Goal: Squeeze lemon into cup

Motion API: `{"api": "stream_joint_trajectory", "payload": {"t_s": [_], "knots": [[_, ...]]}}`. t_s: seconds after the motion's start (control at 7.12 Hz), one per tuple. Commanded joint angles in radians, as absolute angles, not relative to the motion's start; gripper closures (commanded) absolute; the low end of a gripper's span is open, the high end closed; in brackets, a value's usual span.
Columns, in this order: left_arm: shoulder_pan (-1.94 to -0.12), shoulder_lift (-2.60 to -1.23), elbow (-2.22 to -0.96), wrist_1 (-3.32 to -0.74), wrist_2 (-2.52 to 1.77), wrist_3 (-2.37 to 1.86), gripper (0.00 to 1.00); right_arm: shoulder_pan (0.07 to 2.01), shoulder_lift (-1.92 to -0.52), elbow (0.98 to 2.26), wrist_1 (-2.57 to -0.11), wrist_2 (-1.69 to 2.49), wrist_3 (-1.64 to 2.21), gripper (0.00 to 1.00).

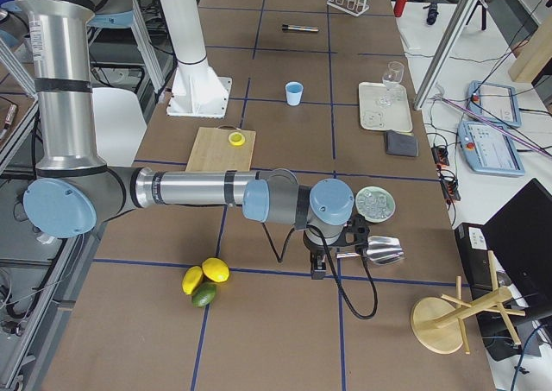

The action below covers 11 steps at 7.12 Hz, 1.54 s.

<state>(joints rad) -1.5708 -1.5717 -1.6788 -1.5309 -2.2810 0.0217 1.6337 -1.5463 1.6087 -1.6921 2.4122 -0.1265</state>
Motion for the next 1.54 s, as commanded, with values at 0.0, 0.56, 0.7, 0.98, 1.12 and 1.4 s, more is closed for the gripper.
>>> {"api": "stream_joint_trajectory", "payload": {"t_s": [0.0, 0.56, 0.7, 0.98, 1.12, 1.4], "knots": [[-1.571, -1.574, -1.680, -1.531, -2.281, 0.021, 0.00, 1.634, -1.546, 1.606, -1.687, 2.408, -0.124, 0.00], [-1.569, -1.582, -1.686, -1.535, -2.283, 0.018, 0.00, 1.629, -1.543, 1.609, -1.686, 2.405, -0.106, 0.00], [-1.569, -1.589, -1.687, -1.539, -2.284, 0.018, 0.00, 1.614, -1.537, 1.630, -1.684, 2.402, -0.104, 0.00], [-1.569, -1.606, -1.707, -1.540, -2.324, 0.017, 0.00, 1.495, -1.546, 1.814, -1.686, 2.309, 0.130, 0.00], [-1.566, -1.609, -1.726, -1.540, -2.324, 0.015, 0.00, 1.439, -1.574, 1.910, -1.687, 2.304, 0.228, 0.00], [-1.531, -1.641, -1.775, -1.540, -2.321, -0.030, 0.00, 1.326, -1.611, 2.084, -1.686, 2.303, 0.413, 0.00]]}}
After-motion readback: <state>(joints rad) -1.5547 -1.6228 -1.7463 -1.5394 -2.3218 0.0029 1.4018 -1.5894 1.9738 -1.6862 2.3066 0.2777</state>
